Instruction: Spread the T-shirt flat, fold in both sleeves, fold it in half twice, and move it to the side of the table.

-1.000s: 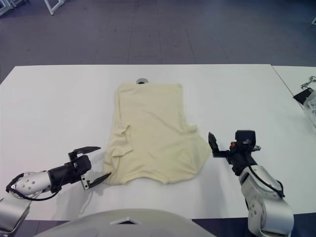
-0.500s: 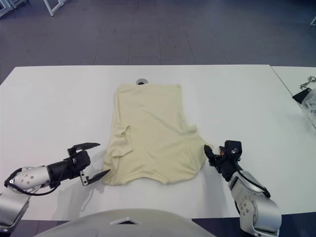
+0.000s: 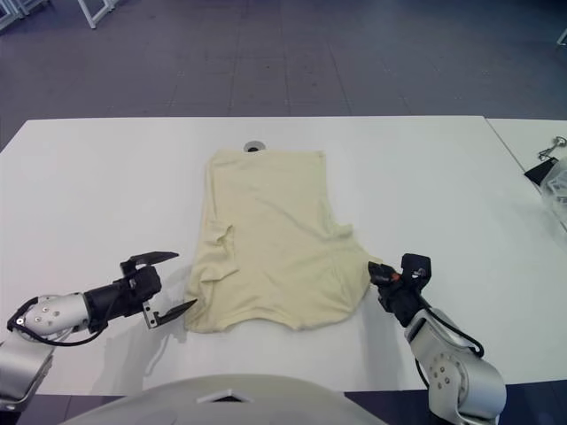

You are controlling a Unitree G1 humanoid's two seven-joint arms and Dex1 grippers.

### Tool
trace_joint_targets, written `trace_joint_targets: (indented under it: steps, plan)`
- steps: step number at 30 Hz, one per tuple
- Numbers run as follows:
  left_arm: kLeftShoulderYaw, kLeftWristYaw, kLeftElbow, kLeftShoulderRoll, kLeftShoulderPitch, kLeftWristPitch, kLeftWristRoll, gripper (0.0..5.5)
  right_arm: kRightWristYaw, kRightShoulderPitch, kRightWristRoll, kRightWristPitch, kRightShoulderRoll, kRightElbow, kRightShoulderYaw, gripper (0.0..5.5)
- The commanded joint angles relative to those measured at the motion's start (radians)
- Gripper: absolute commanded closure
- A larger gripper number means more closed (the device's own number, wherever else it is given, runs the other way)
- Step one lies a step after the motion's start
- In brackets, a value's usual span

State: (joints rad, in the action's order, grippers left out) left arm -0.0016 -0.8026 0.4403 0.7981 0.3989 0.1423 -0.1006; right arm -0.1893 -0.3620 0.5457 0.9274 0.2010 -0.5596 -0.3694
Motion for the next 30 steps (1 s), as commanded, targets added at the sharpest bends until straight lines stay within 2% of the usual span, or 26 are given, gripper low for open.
trace_joint_targets:
  steps: [1, 3, 7, 14, 19, 26, 30]
  plan:
    - [0.000, 0.004, -0.015, -0.005, -0.013, -0.001, 0.009, 0.10, 0.018, 0.017, 0.020, 0.006, -0.008, -0.013, -0.006, 5.28]
    - [-0.001, 0.005, -0.019, -0.006, -0.018, -0.001, 0.008, 0.10, 0.026, 0.028, 0.028, 0.012, -0.005, -0.046, 0.001, 5.48]
    - [-0.004, 0.006, -0.023, -0.008, -0.026, -0.001, 0.008, 0.10, 0.038, 0.057, 0.091, 0.070, -0.001, -0.151, 0.023, 5.48]
    - [-0.016, 0.000, -0.032, -0.006, -0.052, 0.003, 0.010, 0.10, 0.054, 0.095, 0.173, 0.248, 0.047, -0.267, 0.149, 5.48]
    - [-0.028, 0.001, -0.039, -0.007, -0.072, 0.005, 0.013, 0.10, 0.052, 0.142, 0.136, 0.310, 0.101, -0.229, 0.258, 5.48]
    - [-0.051, 0.004, -0.055, -0.011, -0.101, 0.002, 0.019, 0.10, 0.022, 0.197, 0.122, 0.313, 0.119, -0.195, 0.378, 5.48]
    - [-0.056, 0.007, -0.053, -0.012, -0.103, 0.004, 0.020, 0.10, 0.006, 0.201, 0.119, 0.329, 0.153, -0.208, 0.402, 4.84]
